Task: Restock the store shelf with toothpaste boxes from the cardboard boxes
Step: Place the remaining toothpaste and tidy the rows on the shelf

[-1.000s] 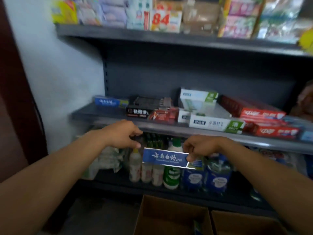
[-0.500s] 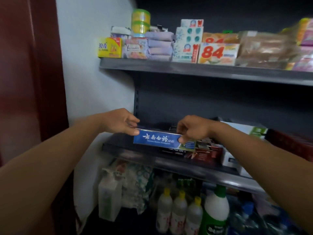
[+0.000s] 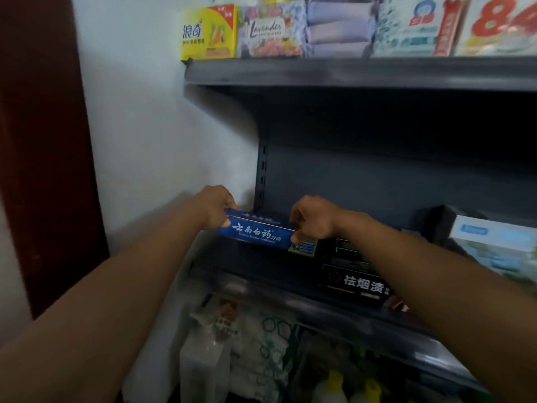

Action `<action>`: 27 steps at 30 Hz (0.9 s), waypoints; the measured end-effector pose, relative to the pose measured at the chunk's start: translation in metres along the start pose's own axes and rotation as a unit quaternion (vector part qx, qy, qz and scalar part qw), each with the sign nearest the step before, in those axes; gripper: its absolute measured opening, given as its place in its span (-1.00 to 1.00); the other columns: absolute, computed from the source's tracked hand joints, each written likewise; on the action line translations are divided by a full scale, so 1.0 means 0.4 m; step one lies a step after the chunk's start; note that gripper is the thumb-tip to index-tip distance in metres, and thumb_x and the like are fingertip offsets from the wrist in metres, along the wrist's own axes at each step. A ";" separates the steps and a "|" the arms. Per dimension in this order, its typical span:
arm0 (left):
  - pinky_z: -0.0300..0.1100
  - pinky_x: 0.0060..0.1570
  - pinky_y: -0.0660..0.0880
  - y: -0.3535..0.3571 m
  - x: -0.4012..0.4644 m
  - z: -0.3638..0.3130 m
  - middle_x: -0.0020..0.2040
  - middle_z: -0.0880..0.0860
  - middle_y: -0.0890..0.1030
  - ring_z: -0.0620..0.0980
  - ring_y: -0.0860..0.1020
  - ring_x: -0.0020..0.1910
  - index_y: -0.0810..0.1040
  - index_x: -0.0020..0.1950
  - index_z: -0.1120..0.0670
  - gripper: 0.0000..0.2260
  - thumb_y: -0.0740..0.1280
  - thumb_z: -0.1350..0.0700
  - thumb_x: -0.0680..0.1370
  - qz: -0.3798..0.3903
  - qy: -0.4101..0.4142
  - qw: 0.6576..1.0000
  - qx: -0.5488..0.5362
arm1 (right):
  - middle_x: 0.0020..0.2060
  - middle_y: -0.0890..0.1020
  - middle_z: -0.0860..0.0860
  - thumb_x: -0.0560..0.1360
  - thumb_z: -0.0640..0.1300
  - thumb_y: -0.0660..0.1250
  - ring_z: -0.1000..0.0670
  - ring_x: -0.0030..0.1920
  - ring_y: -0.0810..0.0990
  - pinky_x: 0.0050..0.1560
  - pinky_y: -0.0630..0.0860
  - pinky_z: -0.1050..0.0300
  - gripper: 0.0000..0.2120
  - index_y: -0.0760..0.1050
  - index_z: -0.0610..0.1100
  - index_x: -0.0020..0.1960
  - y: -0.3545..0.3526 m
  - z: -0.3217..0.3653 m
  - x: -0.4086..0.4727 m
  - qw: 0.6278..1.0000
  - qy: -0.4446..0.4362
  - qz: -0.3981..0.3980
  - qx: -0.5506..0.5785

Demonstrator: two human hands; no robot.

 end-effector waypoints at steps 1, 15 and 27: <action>-0.16 0.09 0.43 0.019 0.013 0.008 0.12 0.17 0.62 0.10 0.56 0.12 0.61 0.16 0.19 -0.69 0.44 0.30 0.42 -0.001 -0.003 1.000 -0.005 | -0.05 0.56 -0.02 0.34 -0.01 0.54 -0.06 -0.02 0.55 -0.05 0.50 0.10 -0.70 0.51 -0.06 -0.03 0.017 -0.007 0.016 1.000 0.004 0.006 -0.002; -0.20 0.07 0.42 0.143 0.099 0.054 0.12 0.14 0.62 0.08 0.56 0.11 0.62 0.19 0.15 -0.70 0.44 0.23 0.46 -0.005 -0.011 0.999 0.030 | -0.01 0.52 -0.04 0.30 0.00 0.57 -0.06 0.00 0.49 -0.09 0.47 0.09 -0.61 0.53 -0.11 0.02 0.087 -0.026 0.088 0.996 -0.008 -0.004 -0.087; -0.17 0.03 0.43 0.152 0.124 0.064 0.08 0.13 0.62 0.09 0.56 0.08 0.62 0.17 0.13 -0.72 0.42 0.20 0.46 -0.005 -0.024 0.999 0.046 | 0.03 0.49 -0.08 0.32 -0.01 0.56 -0.08 -0.01 0.46 -0.12 0.37 0.12 -0.64 0.43 -0.07 -0.06 0.093 -0.011 0.107 0.992 0.012 -0.004 -0.126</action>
Point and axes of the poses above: each hand's wrist, its own x-axis towards the middle knuckle, its own y-axis out of the palm, z = x × y, the point moved 6 cm from there along x, towards the middle knuckle
